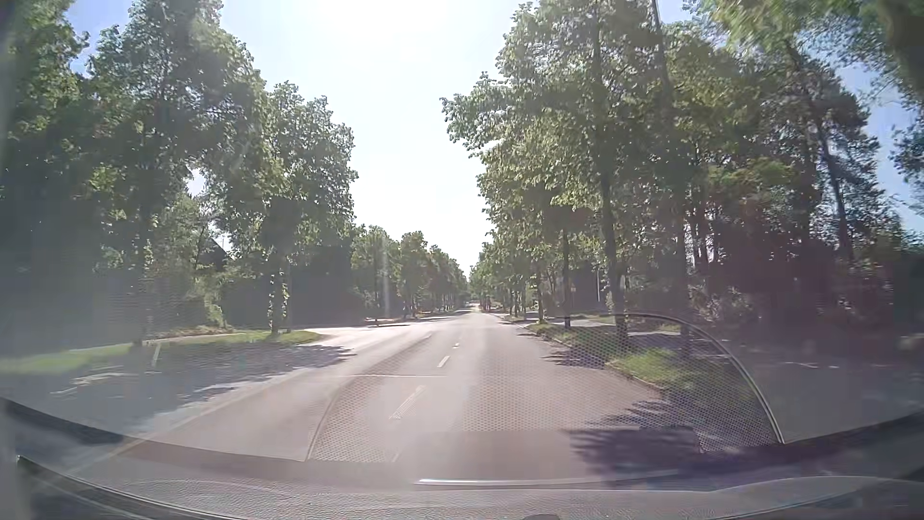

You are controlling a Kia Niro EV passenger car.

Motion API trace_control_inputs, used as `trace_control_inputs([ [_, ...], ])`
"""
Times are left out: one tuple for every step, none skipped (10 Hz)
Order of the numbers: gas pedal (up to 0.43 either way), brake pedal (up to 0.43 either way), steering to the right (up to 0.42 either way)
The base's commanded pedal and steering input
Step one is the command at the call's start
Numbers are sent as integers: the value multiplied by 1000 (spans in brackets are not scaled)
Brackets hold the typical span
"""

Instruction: Follow the waypoints while adhering to traffic rules and regulations

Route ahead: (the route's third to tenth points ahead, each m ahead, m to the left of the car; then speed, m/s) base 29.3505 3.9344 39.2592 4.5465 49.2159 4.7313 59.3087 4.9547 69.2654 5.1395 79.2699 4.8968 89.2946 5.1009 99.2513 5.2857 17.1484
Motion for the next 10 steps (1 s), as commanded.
trace_control_inputs([
  [197, 12, -6],
  [189, 12, -6],
  [189, 12, -7],
  [177, 12, -7],
  [169, 12, -7],
  [169, 12, -7],
  [157, 12, -7],
  [157, 12, -6],
  [157, 12, -6],
  [157, 12, -6],
])
